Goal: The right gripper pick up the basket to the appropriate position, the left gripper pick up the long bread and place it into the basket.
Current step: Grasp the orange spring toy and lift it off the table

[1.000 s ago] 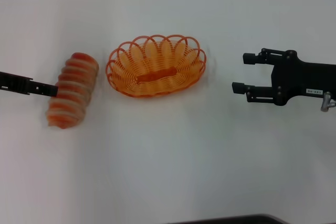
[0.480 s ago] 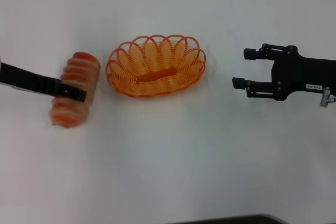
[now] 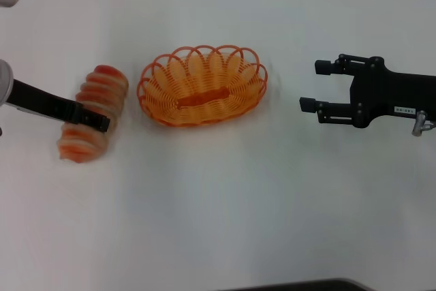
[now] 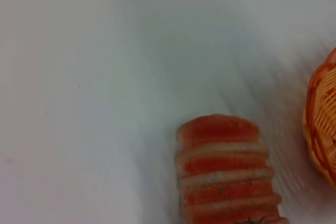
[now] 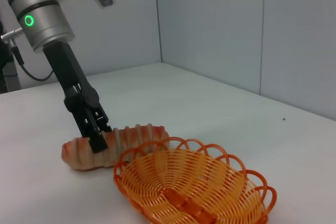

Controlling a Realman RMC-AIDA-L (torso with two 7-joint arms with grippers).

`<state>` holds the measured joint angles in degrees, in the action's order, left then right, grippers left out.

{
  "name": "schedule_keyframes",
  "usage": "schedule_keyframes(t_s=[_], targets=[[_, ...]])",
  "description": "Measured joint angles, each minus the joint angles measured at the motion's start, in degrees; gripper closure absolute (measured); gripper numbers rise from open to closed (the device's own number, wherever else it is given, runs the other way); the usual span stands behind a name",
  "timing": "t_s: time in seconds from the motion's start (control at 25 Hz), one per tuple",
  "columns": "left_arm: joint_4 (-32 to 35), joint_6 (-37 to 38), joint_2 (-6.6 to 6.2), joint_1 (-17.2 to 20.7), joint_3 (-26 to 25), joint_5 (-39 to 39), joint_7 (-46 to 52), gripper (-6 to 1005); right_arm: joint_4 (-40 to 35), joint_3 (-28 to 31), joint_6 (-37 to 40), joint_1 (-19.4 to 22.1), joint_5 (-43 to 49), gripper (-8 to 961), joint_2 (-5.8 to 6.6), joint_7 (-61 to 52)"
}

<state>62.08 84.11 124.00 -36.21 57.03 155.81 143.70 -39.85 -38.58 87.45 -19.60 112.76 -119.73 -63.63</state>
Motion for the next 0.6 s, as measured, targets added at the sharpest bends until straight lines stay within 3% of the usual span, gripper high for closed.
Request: schedule_keyframes(t_s=[0.28, 0.6], targets=[[0.4, -0.8, 0.18, 0.4, 1.4, 0.1, 0.1, 140, -0.2, 0.0, 0.4, 0.0, -0.1, 155, 0.14, 0.0], [0.3, -0.7, 0.13, 0.4, 3.4, -0.1, 0.2, 294, -0.4, 0.1, 0.5, 0.2, -0.2, 155, 0.28, 0.0]])
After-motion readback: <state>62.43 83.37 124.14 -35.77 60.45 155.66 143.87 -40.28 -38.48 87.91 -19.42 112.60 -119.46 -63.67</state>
